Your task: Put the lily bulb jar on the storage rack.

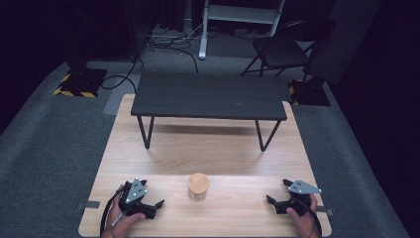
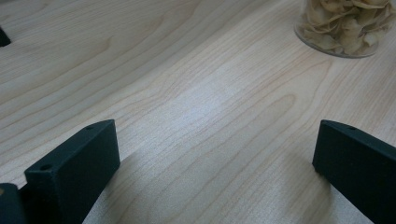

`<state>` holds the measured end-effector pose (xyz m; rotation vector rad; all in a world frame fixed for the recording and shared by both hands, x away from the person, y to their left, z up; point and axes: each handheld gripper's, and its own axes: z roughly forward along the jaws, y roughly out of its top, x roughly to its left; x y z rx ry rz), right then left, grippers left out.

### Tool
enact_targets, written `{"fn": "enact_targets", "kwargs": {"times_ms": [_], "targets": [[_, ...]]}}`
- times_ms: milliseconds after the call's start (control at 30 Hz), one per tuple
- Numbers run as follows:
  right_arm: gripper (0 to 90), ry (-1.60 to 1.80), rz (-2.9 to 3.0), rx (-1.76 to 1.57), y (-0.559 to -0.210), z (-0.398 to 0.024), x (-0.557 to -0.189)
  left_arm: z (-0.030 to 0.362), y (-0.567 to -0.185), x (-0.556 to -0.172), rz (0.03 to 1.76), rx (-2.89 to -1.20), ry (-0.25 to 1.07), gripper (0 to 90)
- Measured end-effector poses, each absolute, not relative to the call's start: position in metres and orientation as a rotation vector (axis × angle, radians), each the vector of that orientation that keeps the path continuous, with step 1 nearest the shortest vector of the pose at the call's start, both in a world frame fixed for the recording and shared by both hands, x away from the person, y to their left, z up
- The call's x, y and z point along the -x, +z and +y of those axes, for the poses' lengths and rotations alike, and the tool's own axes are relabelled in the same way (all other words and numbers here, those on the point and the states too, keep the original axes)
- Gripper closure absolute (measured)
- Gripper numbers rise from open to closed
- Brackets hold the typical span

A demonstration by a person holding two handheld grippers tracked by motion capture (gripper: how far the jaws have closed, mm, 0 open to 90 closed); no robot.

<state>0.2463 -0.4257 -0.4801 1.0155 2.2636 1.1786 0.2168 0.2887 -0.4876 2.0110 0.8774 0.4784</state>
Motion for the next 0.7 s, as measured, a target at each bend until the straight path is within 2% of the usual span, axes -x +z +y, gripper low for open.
{"fn": "enact_targets", "kwargs": {"times_ms": [700], "targets": [[0.0,1.178,2.264,-1.015,-0.48,-0.4256,-0.2464,0.2916,-0.4863,-0.2189,0.824,-2.033,0.465,0.6]]}}
